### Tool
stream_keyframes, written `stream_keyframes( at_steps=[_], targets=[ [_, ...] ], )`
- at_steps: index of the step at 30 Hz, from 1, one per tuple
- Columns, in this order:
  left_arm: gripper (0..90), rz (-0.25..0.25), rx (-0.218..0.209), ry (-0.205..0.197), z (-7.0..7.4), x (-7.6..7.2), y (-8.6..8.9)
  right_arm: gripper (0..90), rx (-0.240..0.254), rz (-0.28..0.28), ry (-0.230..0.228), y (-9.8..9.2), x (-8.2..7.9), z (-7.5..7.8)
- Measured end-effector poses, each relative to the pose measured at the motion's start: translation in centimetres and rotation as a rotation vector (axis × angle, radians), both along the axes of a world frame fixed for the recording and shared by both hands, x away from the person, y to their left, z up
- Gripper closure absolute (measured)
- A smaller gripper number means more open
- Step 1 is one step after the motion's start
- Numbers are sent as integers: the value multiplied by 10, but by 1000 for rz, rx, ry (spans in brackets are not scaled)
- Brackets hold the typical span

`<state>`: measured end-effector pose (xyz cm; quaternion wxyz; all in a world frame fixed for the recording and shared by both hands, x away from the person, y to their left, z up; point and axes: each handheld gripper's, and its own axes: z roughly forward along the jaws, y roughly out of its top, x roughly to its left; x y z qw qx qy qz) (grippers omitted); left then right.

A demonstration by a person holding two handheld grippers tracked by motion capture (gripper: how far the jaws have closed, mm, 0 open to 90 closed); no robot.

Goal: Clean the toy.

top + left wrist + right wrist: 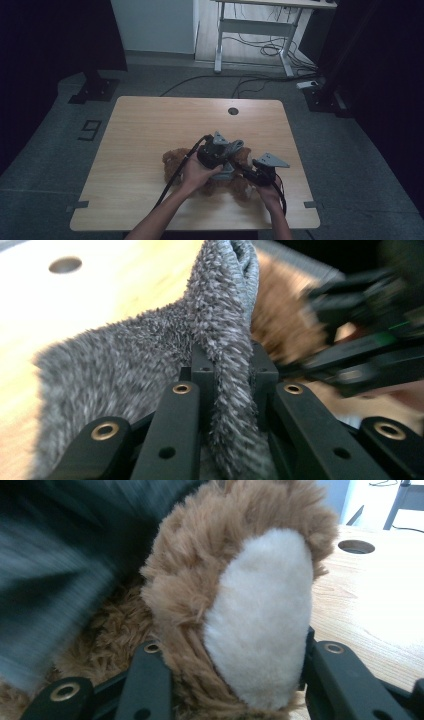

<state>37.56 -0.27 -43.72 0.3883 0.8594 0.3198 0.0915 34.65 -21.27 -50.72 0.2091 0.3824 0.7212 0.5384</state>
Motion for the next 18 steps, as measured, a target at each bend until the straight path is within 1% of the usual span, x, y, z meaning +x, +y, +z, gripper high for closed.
stream_keyframes(
  at_steps=[1, 3, 4, 5, 7, 9, 11, 13, 14, 15, 16, 18],
  targets=[
    [786, 3, -26, 20, -6, 2, 3, 608, 2, -1, 0, 0, 0, 0],
    [787, 7, -74, 39, -9, 3, 11, 608, 0, 1, 2, -1, 0, 1],
    [788, 7, -72, 35, -8, 2, 16, 608, 7, 2, 3, -1, 0, 0],
    [787, 12, -60, 24, -6, 0, 21, 608, 6, 0, 3, -1, 0, 0],
    [787, 30, -51, 21, -4, -2, 35, 608, 11, 0, 7, -2, 1, 0],
    [787, 60, -53, 10, -1, -4, 53, 608, 13, 1, 8, -3, 1, 0],
    [786, 94, -82, -2, 2, -6, 74, 608, 14, 2, 8, -2, 1, 0],
    [787, 135, -95, -28, 7, -8, 96, 608, 13, 2, 8, -2, 1, 0],
    [787, 159, -86, -41, 9, -9, 107, 608, 12, 3, 9, -2, 1, 0],
    [787, 179, -71, -43, 9, -10, 118, 608, 13, 2, 9, -2, 1, -1],
    [787, 191, -77, -34, 6, -9, 129, 608, 15, -1, 10, -3, 1, -1],
    [786, 206, -120, 2, -1, -9, 150, 607, 30, 5, 16, -4, 2, -2]
  ],
)
